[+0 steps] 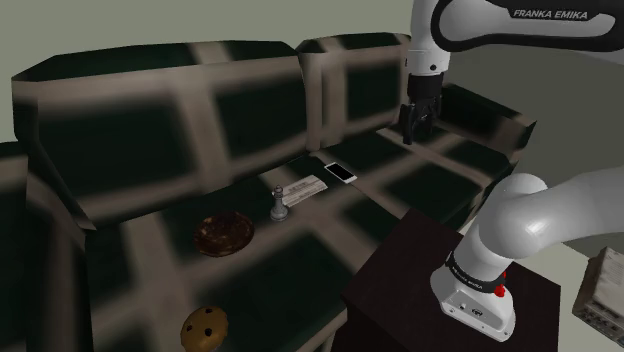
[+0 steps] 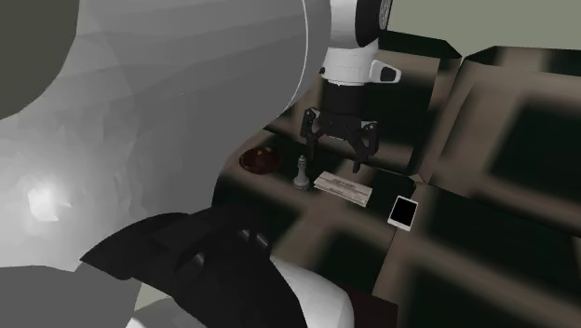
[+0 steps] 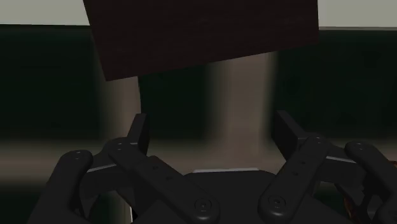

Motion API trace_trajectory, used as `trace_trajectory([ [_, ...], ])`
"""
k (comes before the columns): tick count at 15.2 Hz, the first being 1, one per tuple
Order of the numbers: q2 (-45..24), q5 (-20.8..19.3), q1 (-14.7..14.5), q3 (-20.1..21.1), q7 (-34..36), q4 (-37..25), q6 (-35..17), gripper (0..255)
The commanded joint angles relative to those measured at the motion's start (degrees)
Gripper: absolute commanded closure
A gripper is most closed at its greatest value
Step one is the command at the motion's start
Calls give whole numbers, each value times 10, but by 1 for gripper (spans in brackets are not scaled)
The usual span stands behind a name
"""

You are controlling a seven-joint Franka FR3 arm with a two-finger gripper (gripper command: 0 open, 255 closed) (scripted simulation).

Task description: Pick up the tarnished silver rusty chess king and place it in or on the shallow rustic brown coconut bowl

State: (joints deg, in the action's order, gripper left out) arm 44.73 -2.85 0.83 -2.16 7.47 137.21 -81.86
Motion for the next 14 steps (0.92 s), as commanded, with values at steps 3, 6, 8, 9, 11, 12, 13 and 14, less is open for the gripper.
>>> trace_trajectory([
  [3, -29, 6, -7, 0, -4, 6, -40, 0],
  [6, -77, 16, -17, 2, -11, 10, -98, 0],
  [8, -111, 22, -24, 3, -16, 8, -135, 0],
  [9, -129, 25, -28, 4, -19, 6, -153, 0],
  [11, -166, 32, -35, 5, -25, 0, -189, 0],
  [12, -184, 36, -38, 6, -28, -4, -205, 0],
  [13, -203, 39, -42, 7, -31, -9, -222, 0],
  [14, -223, 43, -45, 8, -35, -15, -238, 0],
])
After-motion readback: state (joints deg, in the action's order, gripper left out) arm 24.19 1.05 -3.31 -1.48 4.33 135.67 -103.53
